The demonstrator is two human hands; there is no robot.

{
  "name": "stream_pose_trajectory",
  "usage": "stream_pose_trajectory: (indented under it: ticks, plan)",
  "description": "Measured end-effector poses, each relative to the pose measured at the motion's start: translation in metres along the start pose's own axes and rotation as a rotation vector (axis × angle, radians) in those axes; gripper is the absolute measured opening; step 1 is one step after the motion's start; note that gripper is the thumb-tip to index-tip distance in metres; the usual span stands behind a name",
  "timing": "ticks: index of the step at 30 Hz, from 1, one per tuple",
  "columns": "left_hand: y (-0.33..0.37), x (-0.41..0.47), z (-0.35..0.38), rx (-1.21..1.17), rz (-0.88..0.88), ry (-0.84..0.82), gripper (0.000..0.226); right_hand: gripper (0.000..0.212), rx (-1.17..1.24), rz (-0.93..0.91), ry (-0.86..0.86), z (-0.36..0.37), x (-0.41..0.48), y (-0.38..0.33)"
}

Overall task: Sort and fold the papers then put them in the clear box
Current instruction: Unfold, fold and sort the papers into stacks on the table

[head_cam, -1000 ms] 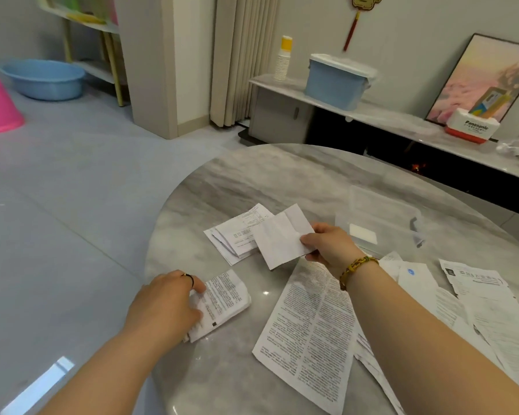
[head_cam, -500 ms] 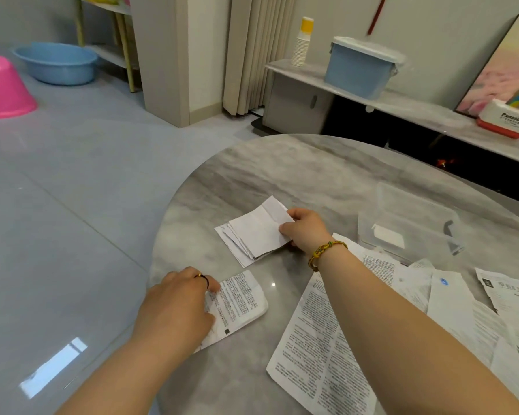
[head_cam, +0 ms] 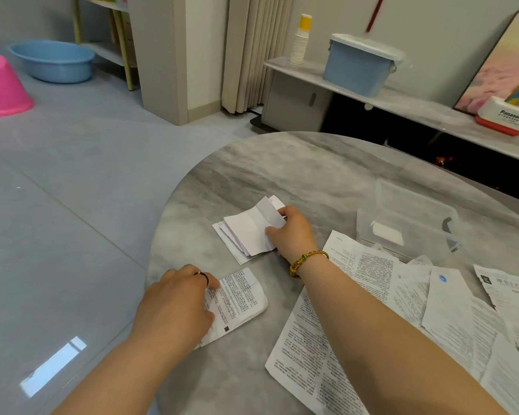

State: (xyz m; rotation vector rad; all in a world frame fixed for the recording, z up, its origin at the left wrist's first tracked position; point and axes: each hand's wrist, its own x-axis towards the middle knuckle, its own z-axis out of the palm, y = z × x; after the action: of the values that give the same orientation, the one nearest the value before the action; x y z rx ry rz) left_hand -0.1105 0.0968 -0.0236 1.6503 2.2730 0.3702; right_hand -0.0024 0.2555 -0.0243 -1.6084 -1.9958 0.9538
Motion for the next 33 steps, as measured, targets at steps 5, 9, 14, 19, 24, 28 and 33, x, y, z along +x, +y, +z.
stream_pose_trajectory:
  ticks: [5, 9, 14, 19, 24, 28, 33]
  plan:
    - [0.001, 0.000, 0.001, 0.006, -0.004, -0.002, 0.043, 0.050, -0.229, -0.052, 0.050, 0.003, -0.005, 0.000]
    - [0.003, -0.001, -0.001, 0.013, -0.008, -0.008, 0.044, 0.053, -0.360, -0.087, 0.101, 0.002, -0.005, 0.000]
    - [0.008, -0.003, -0.004, 0.014, -0.013, 0.015, 0.041, 0.041, -0.308, -0.076, 0.140, -0.011, -0.011, 0.000]
    - [0.021, -0.004, -0.007, -0.051, 0.013, 0.060, 0.032, 0.028, -0.204, -0.057, 0.186, -0.044, -0.031, 0.012]
    - [0.040, -0.009, -0.008, -0.091, 0.092, 0.097, 0.030, 0.016, -0.058, -0.010, 0.244, -0.092, -0.071, 0.036]
    - [0.059, -0.016, -0.005, -0.133, 0.211, 0.106, 0.030, 0.017, -0.032, 0.067, 0.278, -0.129, -0.104, 0.066]
    - [0.088, -0.031, 0.011, -0.098, 0.417, 0.026, 0.031, 0.024, -0.128, 0.223, 0.231, -0.158, -0.140, 0.110]
